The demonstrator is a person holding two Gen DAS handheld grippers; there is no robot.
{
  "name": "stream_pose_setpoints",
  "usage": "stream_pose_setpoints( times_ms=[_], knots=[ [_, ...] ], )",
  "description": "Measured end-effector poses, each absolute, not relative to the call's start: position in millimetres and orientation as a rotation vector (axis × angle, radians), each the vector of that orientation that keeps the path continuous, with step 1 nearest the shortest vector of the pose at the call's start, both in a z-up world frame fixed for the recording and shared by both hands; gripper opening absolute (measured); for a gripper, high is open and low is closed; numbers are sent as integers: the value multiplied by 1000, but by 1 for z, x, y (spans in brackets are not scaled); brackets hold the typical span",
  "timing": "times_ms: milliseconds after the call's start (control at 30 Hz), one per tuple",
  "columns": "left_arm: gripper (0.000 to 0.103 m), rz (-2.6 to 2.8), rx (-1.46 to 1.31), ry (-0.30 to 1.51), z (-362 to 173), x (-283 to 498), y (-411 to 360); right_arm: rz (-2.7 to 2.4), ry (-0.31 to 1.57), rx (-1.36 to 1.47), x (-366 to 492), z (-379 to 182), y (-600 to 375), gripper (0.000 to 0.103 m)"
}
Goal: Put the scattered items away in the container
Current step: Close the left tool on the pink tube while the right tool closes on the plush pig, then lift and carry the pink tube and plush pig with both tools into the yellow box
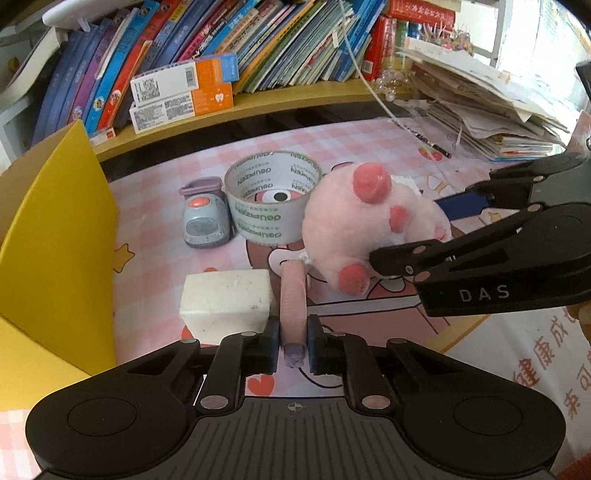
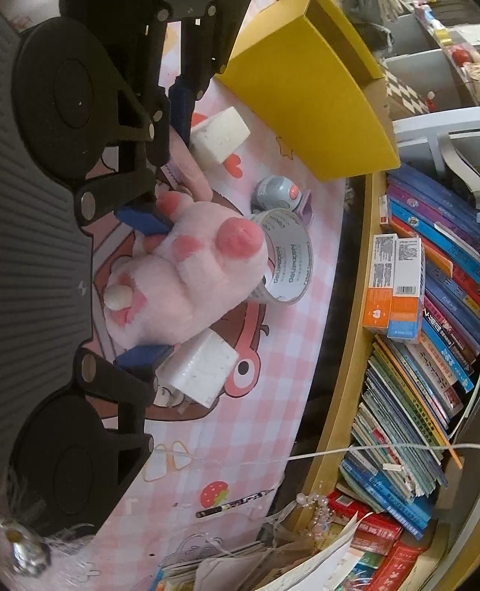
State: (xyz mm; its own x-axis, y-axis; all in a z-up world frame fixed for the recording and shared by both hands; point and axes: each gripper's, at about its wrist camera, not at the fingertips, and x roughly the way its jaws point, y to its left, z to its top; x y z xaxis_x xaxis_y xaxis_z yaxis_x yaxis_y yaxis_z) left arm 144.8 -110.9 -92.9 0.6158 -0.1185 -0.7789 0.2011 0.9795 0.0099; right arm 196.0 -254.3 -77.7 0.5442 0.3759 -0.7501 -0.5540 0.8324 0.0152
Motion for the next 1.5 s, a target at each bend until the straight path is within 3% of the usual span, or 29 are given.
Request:
stream_pose_setpoints(
  times_ms=[1500],
  knots=[
    [13,-247,70,705,-28,57,-83,463,776,-182,92,-27,-254,56]
  ],
)
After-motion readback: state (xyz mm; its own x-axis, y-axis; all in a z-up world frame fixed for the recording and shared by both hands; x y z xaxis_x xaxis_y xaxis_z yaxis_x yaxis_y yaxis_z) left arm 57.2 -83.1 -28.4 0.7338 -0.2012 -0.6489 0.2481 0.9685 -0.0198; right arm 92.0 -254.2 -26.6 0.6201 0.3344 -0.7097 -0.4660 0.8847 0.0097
